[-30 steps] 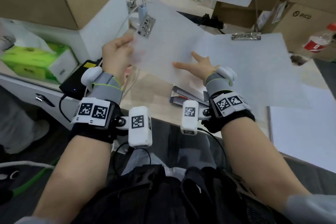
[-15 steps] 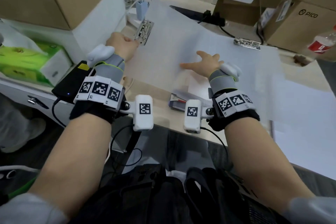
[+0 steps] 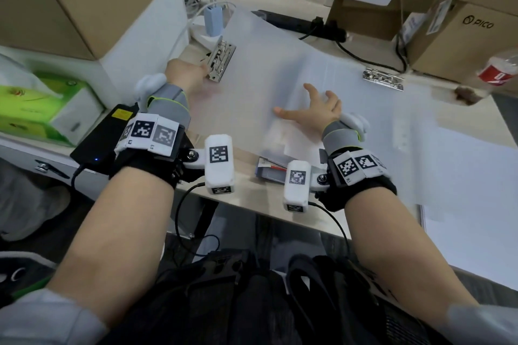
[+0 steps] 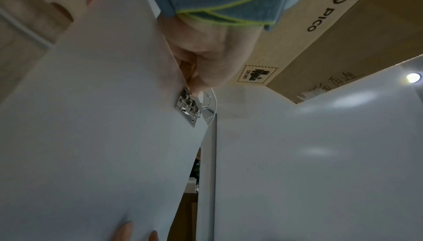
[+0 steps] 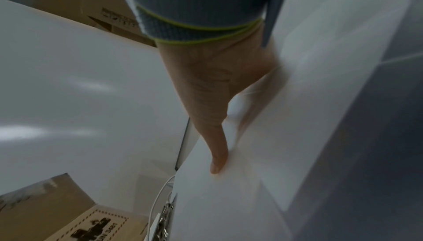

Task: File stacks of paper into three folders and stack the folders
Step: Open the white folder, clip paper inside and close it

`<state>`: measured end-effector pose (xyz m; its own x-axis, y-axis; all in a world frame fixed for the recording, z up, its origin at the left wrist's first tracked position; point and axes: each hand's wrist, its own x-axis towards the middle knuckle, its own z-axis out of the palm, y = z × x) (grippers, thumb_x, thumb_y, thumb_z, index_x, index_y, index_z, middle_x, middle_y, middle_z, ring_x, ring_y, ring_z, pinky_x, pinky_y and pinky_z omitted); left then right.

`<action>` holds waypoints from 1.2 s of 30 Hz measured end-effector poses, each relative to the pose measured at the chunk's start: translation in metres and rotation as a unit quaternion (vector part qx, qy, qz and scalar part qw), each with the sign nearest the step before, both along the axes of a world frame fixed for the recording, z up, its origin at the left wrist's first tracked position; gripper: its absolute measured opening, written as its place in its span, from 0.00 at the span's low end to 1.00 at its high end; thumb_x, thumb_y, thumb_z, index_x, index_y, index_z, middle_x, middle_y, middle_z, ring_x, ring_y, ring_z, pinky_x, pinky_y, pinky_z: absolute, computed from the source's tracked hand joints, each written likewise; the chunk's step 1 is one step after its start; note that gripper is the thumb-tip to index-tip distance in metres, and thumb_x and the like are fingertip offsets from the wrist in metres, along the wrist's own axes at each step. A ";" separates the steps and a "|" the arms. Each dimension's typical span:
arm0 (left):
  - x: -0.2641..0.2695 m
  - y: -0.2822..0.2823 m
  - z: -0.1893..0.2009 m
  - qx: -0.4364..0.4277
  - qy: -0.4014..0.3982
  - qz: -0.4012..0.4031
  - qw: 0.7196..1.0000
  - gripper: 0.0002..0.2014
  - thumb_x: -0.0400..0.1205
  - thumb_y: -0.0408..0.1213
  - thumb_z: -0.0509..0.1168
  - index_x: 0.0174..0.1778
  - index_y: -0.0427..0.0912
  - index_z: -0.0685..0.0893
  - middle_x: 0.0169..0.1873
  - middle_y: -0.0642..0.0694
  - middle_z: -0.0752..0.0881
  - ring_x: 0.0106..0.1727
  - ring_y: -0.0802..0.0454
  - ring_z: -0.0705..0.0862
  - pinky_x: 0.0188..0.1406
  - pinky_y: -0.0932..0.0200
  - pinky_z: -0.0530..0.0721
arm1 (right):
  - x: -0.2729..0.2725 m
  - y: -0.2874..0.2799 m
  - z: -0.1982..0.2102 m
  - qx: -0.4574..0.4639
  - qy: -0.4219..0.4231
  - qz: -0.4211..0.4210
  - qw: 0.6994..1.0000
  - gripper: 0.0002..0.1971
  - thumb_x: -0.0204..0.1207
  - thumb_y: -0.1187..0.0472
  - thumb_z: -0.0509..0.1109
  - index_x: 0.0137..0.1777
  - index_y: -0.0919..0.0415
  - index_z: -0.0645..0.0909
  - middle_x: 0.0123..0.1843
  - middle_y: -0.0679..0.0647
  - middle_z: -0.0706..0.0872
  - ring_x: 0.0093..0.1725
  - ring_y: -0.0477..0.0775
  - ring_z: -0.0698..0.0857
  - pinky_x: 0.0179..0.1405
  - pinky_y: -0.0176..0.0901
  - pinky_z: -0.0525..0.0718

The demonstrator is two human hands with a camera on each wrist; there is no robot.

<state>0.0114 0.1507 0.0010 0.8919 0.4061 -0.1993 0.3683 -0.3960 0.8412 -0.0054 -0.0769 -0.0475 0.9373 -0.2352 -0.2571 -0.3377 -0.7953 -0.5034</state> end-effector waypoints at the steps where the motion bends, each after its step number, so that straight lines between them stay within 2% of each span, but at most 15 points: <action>1: 0.001 -0.001 -0.001 -0.017 -0.006 0.012 1.000 0.11 0.80 0.38 0.65 0.35 0.37 0.77 0.46 0.41 0.81 0.42 0.46 0.81 0.14 0.67 0.72 | -0.001 -0.001 -0.002 0.006 0.001 -0.001 1.000 0.51 0.58 0.26 0.71 0.79 0.34 0.52 0.83 0.58 0.46 0.83 0.60 0.41 0.83 0.56 0.49; 4: 0.006 0.000 -0.008 -0.073 -0.016 0.023 0.997 0.13 0.80 0.32 0.66 0.30 0.42 0.72 0.34 0.44 0.83 0.16 0.58 0.80 0.08 0.73 0.71 | -0.001 -0.005 -0.008 0.020 0.003 -0.002 1.000 0.52 0.57 0.26 0.72 0.79 0.34 0.51 0.83 0.56 0.44 0.83 0.60 0.39 0.83 0.57 0.48; 6: 0.009 0.001 -0.014 -0.098 -0.009 0.005 0.995 0.14 0.80 0.29 0.66 0.31 0.45 0.71 0.22 0.52 0.84 0.14 0.68 0.79 0.16 0.74 0.77 | -0.003 -0.006 -0.010 0.032 0.005 -0.001 0.999 0.52 0.57 0.27 0.72 0.79 0.34 0.49 0.83 0.56 0.43 0.83 0.60 0.37 0.83 0.58 0.47; 9: 0.009 0.002 -0.020 -0.116 -0.005 0.005 0.993 0.14 0.78 0.27 0.67 0.32 0.45 0.72 0.13 0.57 0.82 0.16 0.68 0.81 0.26 0.69 0.85 | -0.003 -0.006 -0.014 0.038 0.008 0.000 0.999 0.52 0.58 0.28 0.73 0.79 0.35 0.48 0.83 0.57 0.41 0.83 0.61 0.36 0.83 0.60 0.46; 13: 0.003 -0.002 -0.018 -0.160 -0.020 0.035 0.986 0.10 0.76 0.28 0.70 0.32 0.41 0.77 0.28 0.45 0.86 0.18 0.57 0.85 0.26 0.57 0.87 | -0.002 -0.006 -0.015 0.037 0.014 0.001 0.999 0.52 0.58 0.27 0.72 0.79 0.35 0.47 0.83 0.56 0.40 0.82 0.63 0.35 0.82 0.62 0.45; 15: 0.002 -0.001 -0.014 -0.183 0.000 0.012 0.983 0.06 0.76 0.36 0.72 0.39 0.39 0.82 0.39 0.41 0.87 0.31 0.48 0.89 0.28 0.57 0.85 | -0.002 -0.007 -0.015 0.042 0.013 -0.001 0.999 0.52 0.58 0.28 0.72 0.79 0.35 0.47 0.83 0.55 0.40 0.82 0.63 0.34 0.82 0.62 0.44; 18: 0.004 0.007 -0.008 -0.184 0.054 -0.029 0.981 0.27 0.71 0.57 0.70 0.56 0.39 0.82 0.42 0.45 0.86 0.38 0.47 0.86 0.28 0.61 0.82 | -0.003 -0.006 -0.014 0.059 0.010 -0.006 0.998 0.52 0.59 0.29 0.73 0.79 0.35 0.48 0.83 0.54 0.39 0.82 0.62 0.33 0.83 0.61 0.44; 21: 0.009 0.005 -0.006 -0.125 0.038 -0.037 0.991 0.32 0.67 0.66 0.66 0.55 0.42 0.83 0.42 0.48 0.85 0.38 0.50 0.83 0.35 0.62 0.79 | -0.005 -0.006 -0.013 0.069 0.004 -0.010 0.998 0.51 0.60 0.30 0.74 0.79 0.35 0.49 0.83 0.54 0.39 0.82 0.62 0.32 0.83 0.61 0.44; 23: 0.009 -0.003 -0.005 -0.069 -0.027 -0.039 0.997 0.18 0.76 0.59 0.64 0.41 0.46 0.83 0.36 0.49 0.83 0.35 0.53 0.78 0.33 0.63 0.76 | -0.006 -0.006 -0.013 0.075 0.003 -0.015 0.997 0.51 0.60 0.31 0.74 0.79 0.35 0.49 0.83 0.55 0.39 0.82 0.62 0.32 0.83 0.60 0.43; 25: 0.009 -0.011 -0.008 -0.024 -0.089 -0.027 0.995 0.12 0.79 0.52 0.64 0.35 0.51 0.84 0.33 0.48 0.82 0.34 0.50 0.76 0.34 0.63 0.76 | -0.007 -0.004 -0.013 0.082 0.004 -0.018 0.996 0.51 0.61 0.32 0.75 0.79 0.35 0.49 0.83 0.54 0.38 0.82 0.61 0.30 0.83 0.60 0.42; 28: 0.014 -0.015 -0.012 -0.038 -0.130 0.005 0.991 0.15 0.73 0.53 0.66 0.22 0.52 0.84 0.27 0.47 0.84 0.33 0.47 0.79 0.41 0.57 0.82 | -0.007 -0.004 -0.012 0.092 0.002 -0.020 0.996 0.50 0.61 0.33 0.75 0.79 0.35 0.49 0.83 0.53 0.38 0.82 0.60 0.29 0.83 0.60 0.42; 30: 0.018 -0.018 -0.008 -0.045 -0.133 0.002 0.990 0.17 0.75 0.52 0.64 0.22 0.50 0.84 0.29 0.49 0.87 0.35 0.47 0.82 0.43 0.58 0.82 | -0.007 -0.004 -0.013 0.095 0.000 -0.023 0.995 0.50 0.60 0.33 0.75 0.79 0.35 0.49 0.83 0.52 0.38 0.82 0.60 0.30 0.83 0.61 0.44; 33: 0.026 -0.023 -0.003 -0.043 -0.150 -0.043 0.987 0.13 0.81 0.45 0.59 0.40 0.45 0.88 0.43 0.44 0.89 0.41 0.50 0.81 0.45 0.61 0.79 | -0.008 -0.004 -0.012 0.094 -0.001 -0.022 0.995 0.51 0.61 0.33 0.75 0.79 0.35 0.49 0.83 0.52 0.38 0.82 0.60 0.29 0.83 0.63 0.45; 34: 0.028 -0.025 -0.002 -0.038 -0.139 -0.062 0.988 0.11 0.79 0.44 0.59 0.42 0.45 0.86 0.42 0.42 0.87 0.42 0.50 0.78 0.45 0.61 0.76 | -0.008 -0.005 -0.012 0.095 0.000 -0.021 0.995 0.51 0.61 0.33 0.75 0.79 0.35 0.49 0.83 0.52 0.37 0.82 0.60 0.29 0.82 0.63 0.45; 36: 0.034 -0.028 -0.004 -0.014 -0.101 -0.091 0.991 0.07 0.74 0.43 0.58 0.34 0.46 0.79 0.34 0.45 0.79 0.41 0.48 0.73 0.43 0.60 0.71 | -0.009 -0.005 -0.011 0.096 -0.001 -0.019 0.995 0.50 0.61 0.34 0.75 0.79 0.35 0.49 0.83 0.52 0.37 0.82 0.60 0.29 0.82 0.64 0.45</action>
